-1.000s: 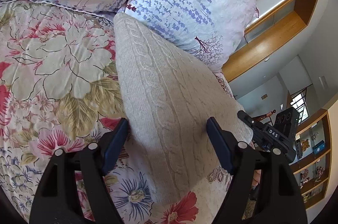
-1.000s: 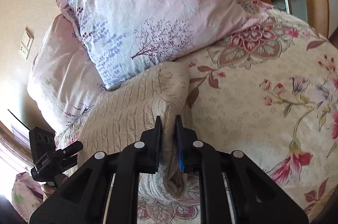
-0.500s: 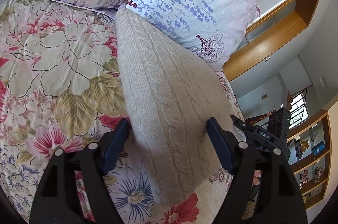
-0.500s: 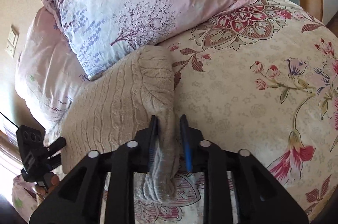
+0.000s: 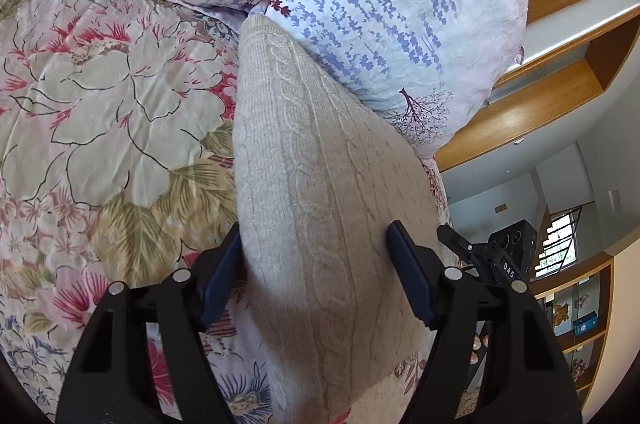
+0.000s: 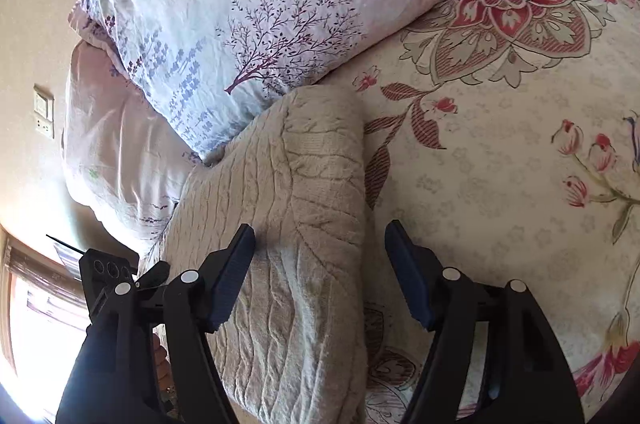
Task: Fold small clothes
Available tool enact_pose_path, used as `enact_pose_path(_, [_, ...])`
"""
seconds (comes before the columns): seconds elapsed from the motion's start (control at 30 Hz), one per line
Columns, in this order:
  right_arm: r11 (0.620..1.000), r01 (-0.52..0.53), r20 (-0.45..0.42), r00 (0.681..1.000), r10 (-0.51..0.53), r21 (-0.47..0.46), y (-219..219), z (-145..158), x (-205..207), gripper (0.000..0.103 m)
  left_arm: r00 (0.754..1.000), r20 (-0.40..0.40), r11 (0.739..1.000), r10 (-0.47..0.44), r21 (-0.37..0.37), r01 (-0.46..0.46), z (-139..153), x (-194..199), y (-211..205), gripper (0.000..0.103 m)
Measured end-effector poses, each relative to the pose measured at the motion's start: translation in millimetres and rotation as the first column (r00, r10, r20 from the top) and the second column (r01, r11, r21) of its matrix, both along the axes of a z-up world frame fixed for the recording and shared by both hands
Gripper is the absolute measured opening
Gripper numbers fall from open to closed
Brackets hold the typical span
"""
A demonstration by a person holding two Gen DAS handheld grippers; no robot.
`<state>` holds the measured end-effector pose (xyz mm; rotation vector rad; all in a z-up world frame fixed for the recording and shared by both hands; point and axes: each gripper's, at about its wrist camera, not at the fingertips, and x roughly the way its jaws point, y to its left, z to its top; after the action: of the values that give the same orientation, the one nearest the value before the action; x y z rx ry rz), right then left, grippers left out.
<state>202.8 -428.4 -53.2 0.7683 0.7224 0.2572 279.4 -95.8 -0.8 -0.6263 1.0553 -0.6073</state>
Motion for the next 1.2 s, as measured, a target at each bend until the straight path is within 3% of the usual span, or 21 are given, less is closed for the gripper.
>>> enact_pose_path(0.03, [0.999, -0.025, 0.006, 1.0, 0.025, 0.026, 2, -1, 2, 0.052, 1.0, -0.001, 1.0, 0.004, -0.002, -0.004, -1, 1, 0, 0.065])
enact_pose_path(0.07, [0.995, -0.067, -0.001, 0.998, 0.067, 0.076, 6, -6, 5, 0.048, 1.0, -0.004, 1.0, 0.005, -0.003, -0.005, -1, 1, -1, 0.06])
enact_pose_path(0.17, [0.996, -0.072, 0.007, 0.997, 0.072, 0.059, 16, -11, 6, 0.039, 1.0, 0.0, 1.0, 0.007, -0.023, -0.007, -2, 0, 3, 0.042])
enact_pose_path(0.2, [0.995, -0.071, 0.013, 0.997, 0.07, 0.077, 18, -11, 4, 0.036, 1.0, 0.006, 1.0, 0.0, -0.028, 0.0, 0, -1, 5, 0.04])
enact_pose_path(0.33, [0.99, -0.084, 0.026, 0.996, 0.082, 0.113, 28, -10, 0, 0.034, 1.0, 0.01, 0.999, -0.029, -0.017, 0.029, 7, -8, 23, 0.037])
enact_pose_path(0.6, [0.965, -0.255, 0.044, 0.967, 0.253, 0.065, 106, -4, 7, 0.032, 0.999, 0.015, 0.999, 0.029, 0.039, -0.03, 24, -35, 104, 0.037])
enact_pose_path(0.8, [0.959, -0.277, 0.057, 0.958, 0.281, -0.069, 141, 3, 10, 0.032, 0.998, 0.018, 0.997, 0.057, 0.05, -0.058, 14, -44, 131, 0.039])
enact_pose_path(0.97, [0.959, -0.269, 0.036, 0.961, 0.272, -0.087, 142, 2, 13, 0.038, 0.995, 0.06, 0.993, 0.077, 0.084, -0.082, 15, -48, 129, 0.051])
enact_pose_path(1.03, [0.963, -0.252, 0.045, 0.965, 0.257, -0.092, 136, 6, 7, 0.046, 0.988, 0.128, 0.983, 0.087, 0.148, -0.106, 29, -56, 128, 0.054])
enact_pose_path(1.2, [0.99, -0.138, 0.096, 0.985, 0.141, -0.035, 107, 13, 3, 0.045, 0.933, 0.357, 0.964, 0.05, 0.227, -0.139, 70, -87, 115, 0.07])
